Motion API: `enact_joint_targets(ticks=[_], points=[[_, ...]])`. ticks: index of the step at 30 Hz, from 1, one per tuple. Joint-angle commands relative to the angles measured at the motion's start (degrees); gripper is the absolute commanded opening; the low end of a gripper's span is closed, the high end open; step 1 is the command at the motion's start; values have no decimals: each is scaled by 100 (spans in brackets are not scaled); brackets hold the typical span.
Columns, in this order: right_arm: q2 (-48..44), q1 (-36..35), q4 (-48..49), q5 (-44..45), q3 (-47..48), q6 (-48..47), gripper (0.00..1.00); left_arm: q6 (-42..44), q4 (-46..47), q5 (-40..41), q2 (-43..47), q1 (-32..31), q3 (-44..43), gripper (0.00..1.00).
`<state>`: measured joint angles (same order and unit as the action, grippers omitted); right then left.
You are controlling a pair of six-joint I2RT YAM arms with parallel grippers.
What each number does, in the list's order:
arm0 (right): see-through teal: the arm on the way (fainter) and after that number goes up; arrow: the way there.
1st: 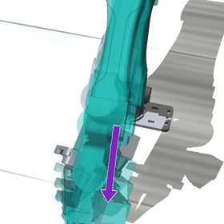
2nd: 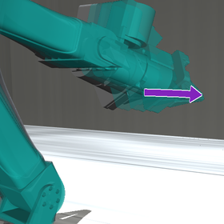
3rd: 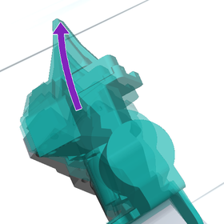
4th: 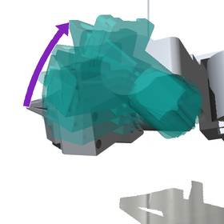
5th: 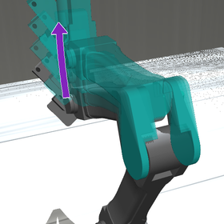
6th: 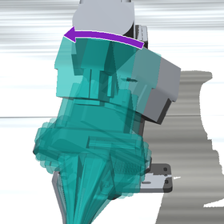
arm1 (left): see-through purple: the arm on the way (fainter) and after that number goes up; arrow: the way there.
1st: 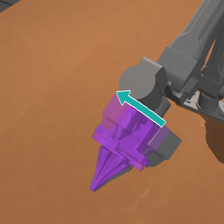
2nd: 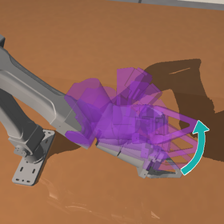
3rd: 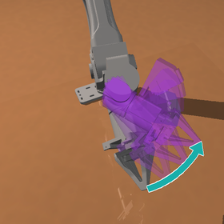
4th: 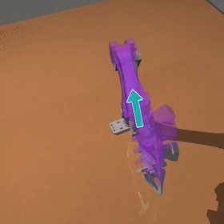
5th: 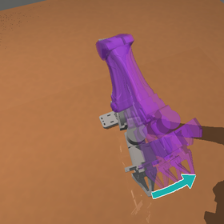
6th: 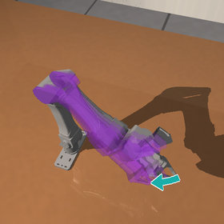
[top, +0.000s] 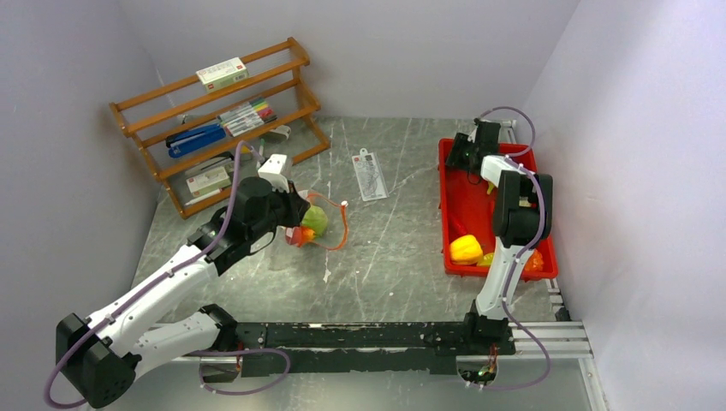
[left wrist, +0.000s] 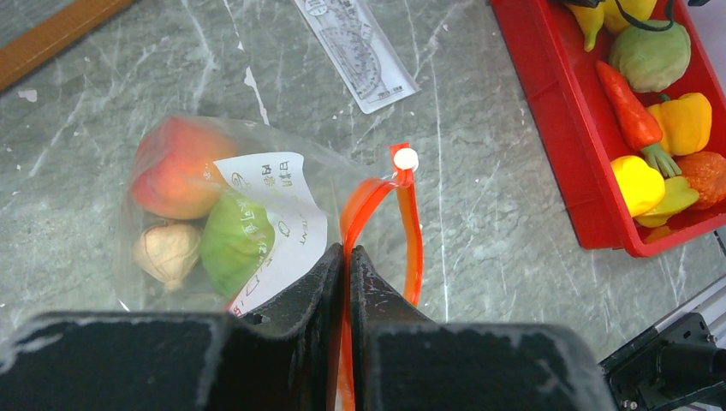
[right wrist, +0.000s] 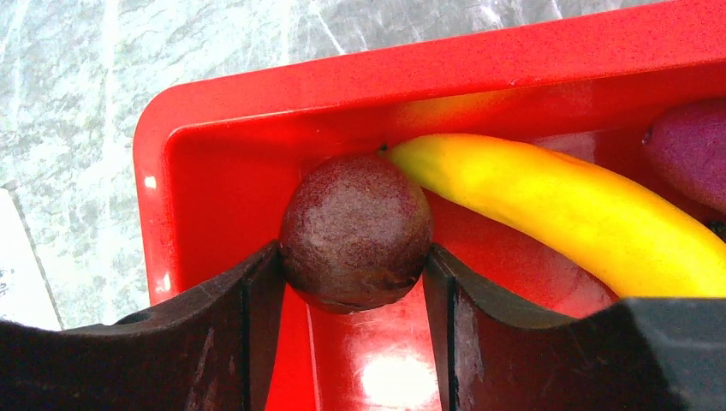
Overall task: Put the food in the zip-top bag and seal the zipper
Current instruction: Pick up the fake fruit from the bin.
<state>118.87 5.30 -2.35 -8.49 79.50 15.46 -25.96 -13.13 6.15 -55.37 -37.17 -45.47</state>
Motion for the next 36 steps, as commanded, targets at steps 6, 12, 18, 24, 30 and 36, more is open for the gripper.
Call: enact_joint_targets(ticks=[6,12,18,24,30,36], points=[[-536,29,47,262,-238,-1,44,-109,161,-31,108,34,51,7],[-995,13,-164,485,-501,170,44,-170,168,-65,39,43,51,7],[-1556,-118,-511,595,-703,273,43,-242,110,-62,-45,50,-9,7],[-2300,-482,-743,523,-975,332,43,-341,-159,-153,-253,188,-220,7],[-3090,-1041,-777,253,-1348,116,43,-414,-200,-318,-197,444,-314,7],[-4069,-1942,-429,-266,-2022,28,43,-379,-287,-397,-255,542,-408,7]])
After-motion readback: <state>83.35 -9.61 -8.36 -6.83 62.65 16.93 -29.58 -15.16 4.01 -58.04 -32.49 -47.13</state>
